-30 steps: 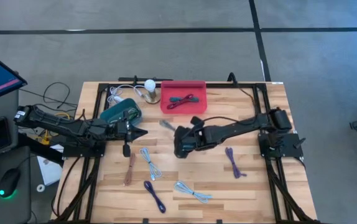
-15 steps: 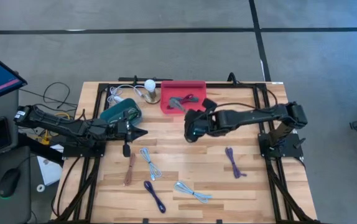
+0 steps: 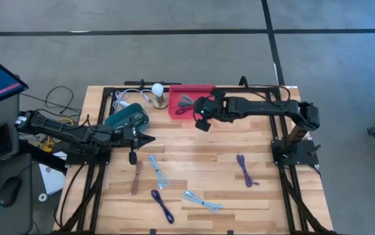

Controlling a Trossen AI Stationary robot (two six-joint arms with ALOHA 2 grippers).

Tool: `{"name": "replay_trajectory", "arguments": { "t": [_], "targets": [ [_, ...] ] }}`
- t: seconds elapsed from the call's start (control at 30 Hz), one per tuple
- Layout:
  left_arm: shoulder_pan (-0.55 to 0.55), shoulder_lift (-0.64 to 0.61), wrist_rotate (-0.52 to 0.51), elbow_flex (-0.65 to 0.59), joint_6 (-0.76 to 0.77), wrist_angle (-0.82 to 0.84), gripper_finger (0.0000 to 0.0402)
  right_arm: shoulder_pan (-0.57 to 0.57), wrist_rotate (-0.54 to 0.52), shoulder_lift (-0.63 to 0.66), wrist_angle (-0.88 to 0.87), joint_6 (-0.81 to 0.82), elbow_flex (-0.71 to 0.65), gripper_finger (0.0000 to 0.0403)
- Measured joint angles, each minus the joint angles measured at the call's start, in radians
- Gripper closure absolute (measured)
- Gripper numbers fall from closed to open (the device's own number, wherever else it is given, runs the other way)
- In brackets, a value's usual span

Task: Pick & Place USB Port
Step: Put the black and white USB cable into the pink bin

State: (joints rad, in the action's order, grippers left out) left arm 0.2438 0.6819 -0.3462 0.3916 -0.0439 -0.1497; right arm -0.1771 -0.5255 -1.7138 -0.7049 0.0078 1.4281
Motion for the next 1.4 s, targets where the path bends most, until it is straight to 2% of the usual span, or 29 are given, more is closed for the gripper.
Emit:
{"name": "replay_trajectory", "arguments": {
  "t": [0.07,0.2,0.3,0.57,0.93,1.4],
  "targets": [
    [0.000,0.000,0.000,0.000,0.000,0.000,0.0389,-0.039,0.048,0.000,0.044,-0.020,-0.022,0.0403],
    [0.000,0.000,0.000,0.000,0.000,0.000,0.0389,-0.100,0.069,0.000,0.128,-0.075,-0.069,0.0403],
    [0.000,0.000,0.000,0.000,0.000,0.000,0.0389,-0.149,0.168,0.000,0.169,-0.090,-0.081,0.0403],
    [0.000,0.000,0.000,0.000,0.000,0.000,0.0389,-0.238,0.316,0.000,0.309,-0.120,-0.133,0.0403],
    [0.000,0.000,0.000,0.000,0.000,-0.005,0.0389,-0.280,0.381,-0.007,0.362,-0.123,-0.183,0.0403],
    [0.000,0.000,0.000,0.000,0.000,-0.008,0.0389,-0.291,0.402,-0.155,0.427,-0.113,-0.204,0.0403]
  ]
}}
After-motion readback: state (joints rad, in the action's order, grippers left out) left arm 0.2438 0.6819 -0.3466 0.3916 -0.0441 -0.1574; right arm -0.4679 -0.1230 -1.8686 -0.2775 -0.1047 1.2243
